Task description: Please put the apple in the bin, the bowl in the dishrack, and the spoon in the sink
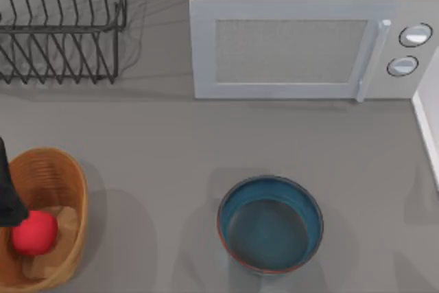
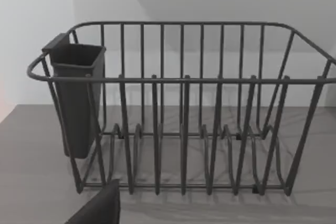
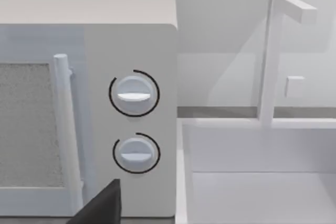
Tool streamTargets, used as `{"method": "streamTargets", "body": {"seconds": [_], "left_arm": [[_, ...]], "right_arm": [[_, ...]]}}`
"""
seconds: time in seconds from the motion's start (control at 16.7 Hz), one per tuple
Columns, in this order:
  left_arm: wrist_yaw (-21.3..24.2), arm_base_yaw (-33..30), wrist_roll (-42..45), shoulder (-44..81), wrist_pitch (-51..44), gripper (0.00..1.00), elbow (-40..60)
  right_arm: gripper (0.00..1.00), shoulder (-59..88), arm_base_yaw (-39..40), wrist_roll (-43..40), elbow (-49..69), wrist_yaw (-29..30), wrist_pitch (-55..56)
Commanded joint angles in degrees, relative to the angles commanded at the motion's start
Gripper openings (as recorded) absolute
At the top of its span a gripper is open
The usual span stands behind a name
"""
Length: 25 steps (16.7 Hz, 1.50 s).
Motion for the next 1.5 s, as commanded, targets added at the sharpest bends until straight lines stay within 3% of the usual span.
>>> {"method": "streamTargets", "body": {"seconds": [0.36, 0.6, 0.84, 1.5], "left_arm": [[0.0, -1.2, -1.1, 2.0, -1.6, 1.00, 1.9], [0.1, -6.9, -6.6, 12.7, -9.8, 1.00, 12.4], [0.1, -16.0, -15.4, 32.6, -22.9, 1.00, 32.1], [0.2, -46.0, -44.6, 103.5, -66.0, 1.00, 100.7]], "right_arm": [[1.00, 0.0, 0.0, 0.0, 0.0, 0.0, 0.0], [1.00, 0.0, 0.0, 0.0, 0.0, 0.0, 0.0], [1.00, 0.0, 0.0, 0.0, 0.0, 0.0, 0.0], [1.00, 0.0, 0.0, 0.0, 0.0, 0.0, 0.0]]}}
